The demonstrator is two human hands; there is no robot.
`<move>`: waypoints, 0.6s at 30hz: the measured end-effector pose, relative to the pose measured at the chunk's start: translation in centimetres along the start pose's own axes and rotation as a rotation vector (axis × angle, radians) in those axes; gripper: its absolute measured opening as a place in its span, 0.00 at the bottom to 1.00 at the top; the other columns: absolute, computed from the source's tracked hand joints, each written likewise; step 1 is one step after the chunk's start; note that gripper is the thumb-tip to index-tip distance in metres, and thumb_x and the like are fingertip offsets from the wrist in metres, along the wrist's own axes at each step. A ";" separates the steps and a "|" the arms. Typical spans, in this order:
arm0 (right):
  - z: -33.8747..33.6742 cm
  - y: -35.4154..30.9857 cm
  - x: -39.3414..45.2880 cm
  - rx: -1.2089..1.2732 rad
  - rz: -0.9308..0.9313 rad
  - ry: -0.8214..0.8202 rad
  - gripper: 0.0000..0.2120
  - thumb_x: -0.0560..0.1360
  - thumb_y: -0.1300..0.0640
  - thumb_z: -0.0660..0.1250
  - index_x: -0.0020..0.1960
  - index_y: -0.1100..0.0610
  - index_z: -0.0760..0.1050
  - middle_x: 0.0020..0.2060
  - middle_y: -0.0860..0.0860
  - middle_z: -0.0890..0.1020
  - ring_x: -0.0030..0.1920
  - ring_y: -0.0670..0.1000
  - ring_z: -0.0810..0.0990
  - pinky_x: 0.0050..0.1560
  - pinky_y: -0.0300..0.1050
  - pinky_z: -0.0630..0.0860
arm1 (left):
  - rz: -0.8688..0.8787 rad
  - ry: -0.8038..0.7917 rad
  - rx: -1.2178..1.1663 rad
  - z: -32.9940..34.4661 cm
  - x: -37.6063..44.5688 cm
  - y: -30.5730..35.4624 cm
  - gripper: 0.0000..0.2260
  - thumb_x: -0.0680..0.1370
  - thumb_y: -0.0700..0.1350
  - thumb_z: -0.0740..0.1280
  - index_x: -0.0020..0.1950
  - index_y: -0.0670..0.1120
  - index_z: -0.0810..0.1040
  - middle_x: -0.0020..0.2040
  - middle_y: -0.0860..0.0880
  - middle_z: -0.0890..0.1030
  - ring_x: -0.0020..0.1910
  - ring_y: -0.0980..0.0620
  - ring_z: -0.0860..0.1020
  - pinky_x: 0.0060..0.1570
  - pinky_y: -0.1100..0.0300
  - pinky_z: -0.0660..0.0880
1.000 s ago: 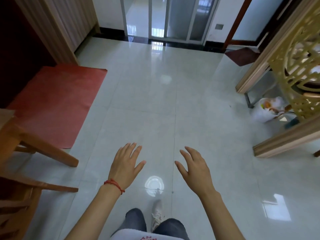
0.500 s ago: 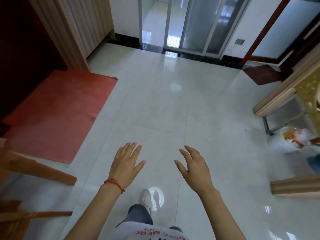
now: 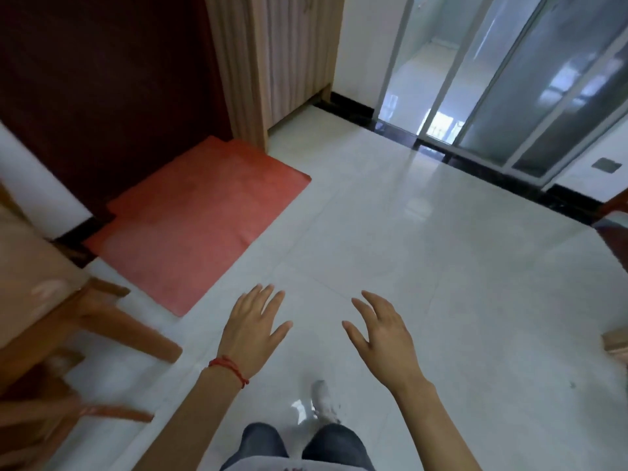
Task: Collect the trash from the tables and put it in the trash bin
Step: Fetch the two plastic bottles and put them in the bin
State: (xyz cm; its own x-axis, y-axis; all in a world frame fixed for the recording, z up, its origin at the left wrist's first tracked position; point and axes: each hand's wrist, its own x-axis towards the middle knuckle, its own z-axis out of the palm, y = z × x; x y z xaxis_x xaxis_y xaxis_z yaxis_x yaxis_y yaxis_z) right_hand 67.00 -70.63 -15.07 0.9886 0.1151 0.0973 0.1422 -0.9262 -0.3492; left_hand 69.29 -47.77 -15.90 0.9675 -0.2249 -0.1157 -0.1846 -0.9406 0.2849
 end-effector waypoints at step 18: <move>2.7 -4.3 21.2 0.059 -0.661 -0.225 0.32 0.78 0.38 0.43 0.58 0.57 0.77 0.59 0.56 0.79 0.58 0.57 0.78 0.54 0.52 0.76 | -0.679 0.210 -0.080 -3.1 4.0 -2.6 0.31 0.79 0.60 0.42 0.59 0.42 0.76 0.57 0.41 0.80 0.57 0.40 0.78 0.53 0.43 0.74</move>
State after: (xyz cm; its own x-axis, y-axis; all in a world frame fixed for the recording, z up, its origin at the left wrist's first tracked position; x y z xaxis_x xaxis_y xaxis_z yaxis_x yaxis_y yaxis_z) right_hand 87.47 -63.23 -14.04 0.6795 0.7249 0.1136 0.7133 -0.6163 -0.3337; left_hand 74.16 -45.37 -14.13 0.8785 0.4653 -0.1086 0.4759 -0.8321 0.2849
